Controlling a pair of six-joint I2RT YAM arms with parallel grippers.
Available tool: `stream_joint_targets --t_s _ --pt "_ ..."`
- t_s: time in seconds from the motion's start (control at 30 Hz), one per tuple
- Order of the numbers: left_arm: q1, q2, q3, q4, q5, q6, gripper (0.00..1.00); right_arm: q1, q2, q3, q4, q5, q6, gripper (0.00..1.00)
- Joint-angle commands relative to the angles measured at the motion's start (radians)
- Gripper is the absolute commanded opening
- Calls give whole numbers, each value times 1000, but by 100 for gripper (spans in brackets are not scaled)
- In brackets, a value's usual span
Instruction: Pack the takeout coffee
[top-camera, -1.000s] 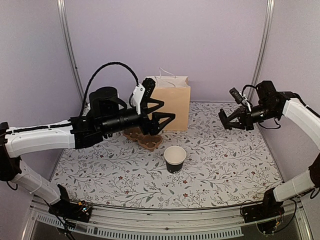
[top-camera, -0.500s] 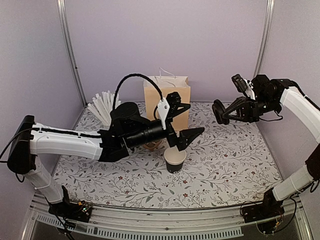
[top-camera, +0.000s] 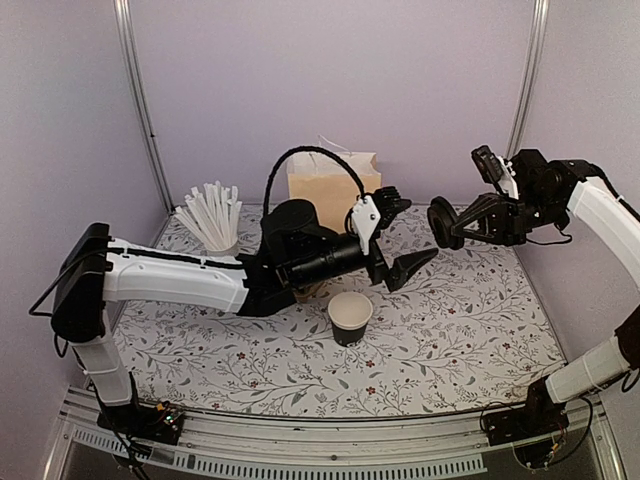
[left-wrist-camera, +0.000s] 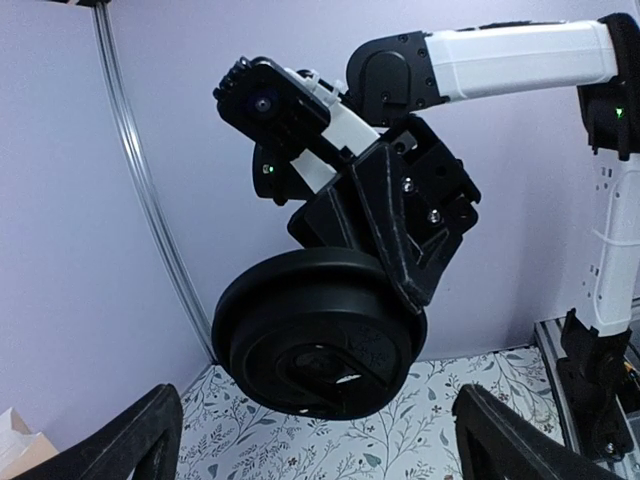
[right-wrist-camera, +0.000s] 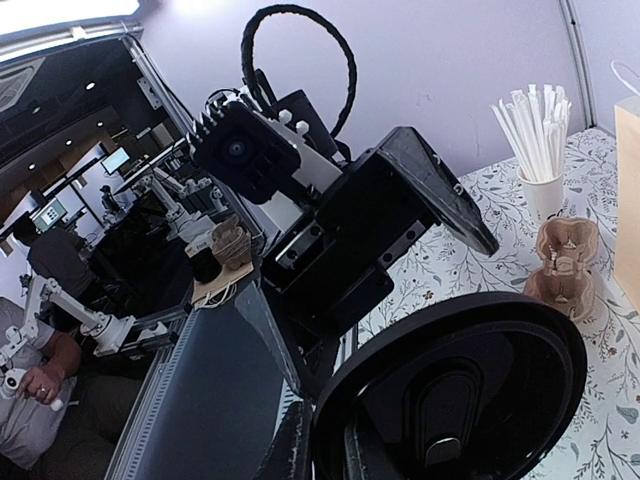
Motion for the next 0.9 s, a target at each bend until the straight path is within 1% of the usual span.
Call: stream_joint_targets --t_s 0.0,0.5,0.87 --pt "-13 38 39 49 26 33 97 6 -13 -15 -20 -69 -61 10" --pt "-14 146 145 45 11 24 96 6 -23 -21 -13 -96 -56 10" --pt "-14 169 171 70 -4 6 92 6 -31 -29 -7 -110 -56 11"
